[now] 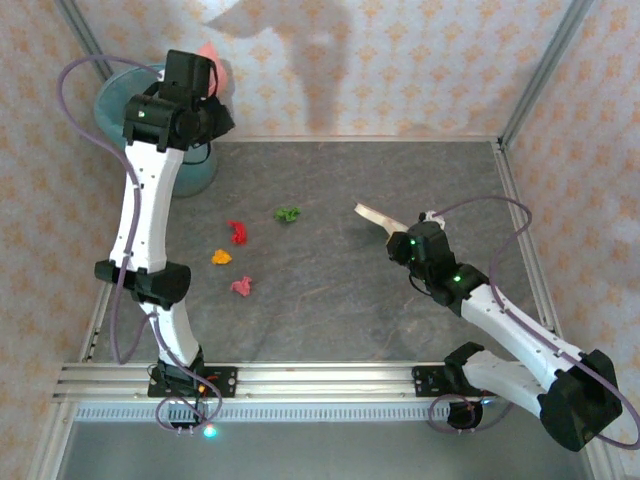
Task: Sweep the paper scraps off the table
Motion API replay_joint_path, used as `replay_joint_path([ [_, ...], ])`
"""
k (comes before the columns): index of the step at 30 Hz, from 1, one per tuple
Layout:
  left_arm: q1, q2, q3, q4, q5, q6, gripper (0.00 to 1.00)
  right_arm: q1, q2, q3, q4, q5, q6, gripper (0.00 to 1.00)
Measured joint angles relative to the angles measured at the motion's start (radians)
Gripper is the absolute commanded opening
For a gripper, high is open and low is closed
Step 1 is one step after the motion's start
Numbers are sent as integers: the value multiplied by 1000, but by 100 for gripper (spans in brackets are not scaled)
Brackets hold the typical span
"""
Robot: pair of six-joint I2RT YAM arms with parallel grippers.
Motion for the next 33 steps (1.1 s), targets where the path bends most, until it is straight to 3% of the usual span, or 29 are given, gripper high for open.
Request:
replay_joint_path([
  [6, 112, 34, 3, 35, 120, -26, 0, 0, 0, -2, 3, 0, 3, 0],
  [15, 209, 95, 45, 176, 267, -98, 0, 0, 1, -2, 4, 0, 4, 0],
  [23, 261, 185, 64, 274, 369, -209, 0, 0, 8, -2, 3, 0, 4, 0],
  [33, 292, 194, 40, 391, 439, -372, 0, 0, 15, -2, 4, 0, 7, 0],
])
